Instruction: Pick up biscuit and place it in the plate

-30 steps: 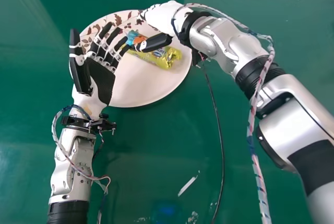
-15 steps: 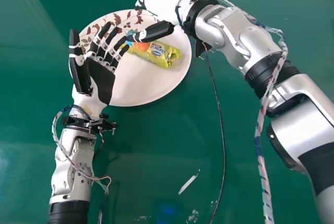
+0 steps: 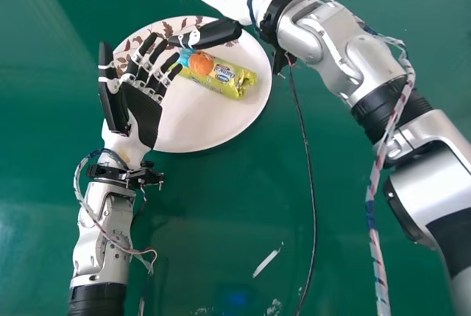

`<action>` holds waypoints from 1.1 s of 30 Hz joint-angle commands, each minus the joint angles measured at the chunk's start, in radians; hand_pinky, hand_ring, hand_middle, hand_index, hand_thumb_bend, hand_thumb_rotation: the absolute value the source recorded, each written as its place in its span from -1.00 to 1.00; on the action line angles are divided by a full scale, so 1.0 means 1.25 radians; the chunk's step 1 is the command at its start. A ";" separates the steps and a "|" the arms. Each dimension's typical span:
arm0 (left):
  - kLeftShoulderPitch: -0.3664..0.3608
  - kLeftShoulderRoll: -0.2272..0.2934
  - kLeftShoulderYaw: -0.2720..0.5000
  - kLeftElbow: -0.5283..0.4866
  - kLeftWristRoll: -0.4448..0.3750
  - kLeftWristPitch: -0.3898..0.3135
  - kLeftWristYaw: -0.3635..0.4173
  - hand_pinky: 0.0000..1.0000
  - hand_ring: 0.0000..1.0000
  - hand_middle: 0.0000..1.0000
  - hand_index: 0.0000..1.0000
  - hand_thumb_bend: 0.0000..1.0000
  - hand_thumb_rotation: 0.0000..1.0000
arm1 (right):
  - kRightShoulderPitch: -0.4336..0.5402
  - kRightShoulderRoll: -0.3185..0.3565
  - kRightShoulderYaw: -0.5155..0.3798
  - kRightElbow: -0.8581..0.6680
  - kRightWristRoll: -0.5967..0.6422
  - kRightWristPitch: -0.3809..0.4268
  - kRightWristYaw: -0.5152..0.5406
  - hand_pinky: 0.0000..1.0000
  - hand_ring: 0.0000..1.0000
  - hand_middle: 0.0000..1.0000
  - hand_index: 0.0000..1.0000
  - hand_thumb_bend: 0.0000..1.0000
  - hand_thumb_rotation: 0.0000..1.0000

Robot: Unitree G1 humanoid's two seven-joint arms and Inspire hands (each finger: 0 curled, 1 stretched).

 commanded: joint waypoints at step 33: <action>0.021 -0.006 -0.004 -0.017 0.003 0.024 0.020 0.72 0.78 0.88 1.00 1.00 0.92 | 0.083 -0.064 -0.139 -0.244 0.101 0.065 0.093 0.75 1.00 1.00 0.83 0.83 -0.29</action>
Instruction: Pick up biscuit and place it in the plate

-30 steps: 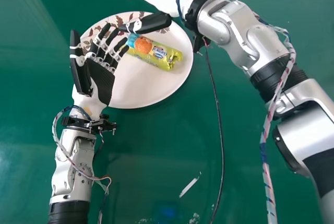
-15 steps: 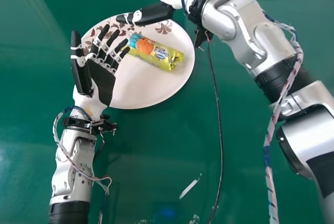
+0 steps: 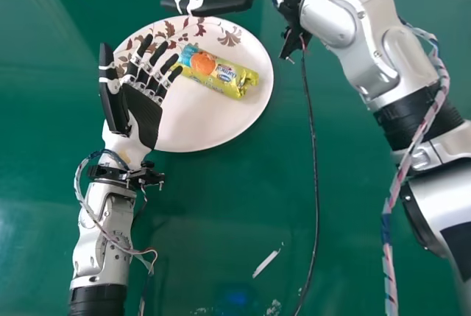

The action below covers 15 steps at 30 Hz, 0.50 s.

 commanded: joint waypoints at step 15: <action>0.011 -0.005 -0.002 -0.001 0.004 -0.002 0.007 0.47 0.70 0.81 0.97 1.00 0.94 | 0.100 -0.058 -0.086 -0.077 0.063 -0.027 -0.028 0.80 1.00 1.00 0.83 0.84 -0.30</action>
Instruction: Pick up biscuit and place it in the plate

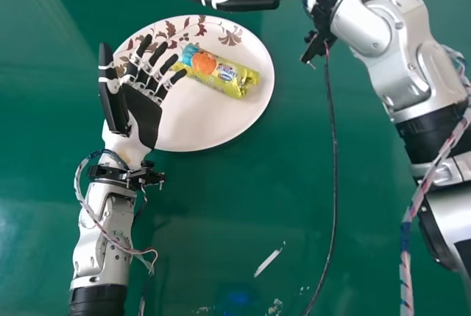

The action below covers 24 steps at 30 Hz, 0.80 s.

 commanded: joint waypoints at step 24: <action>0.008 -0.001 0.002 0.012 0.011 -0.006 0.008 0.37 0.63 0.74 0.81 1.00 0.85 | 0.177 -0.003 -0.153 -0.135 0.197 -0.060 -0.065 0.74 0.99 1.00 0.83 0.82 -0.30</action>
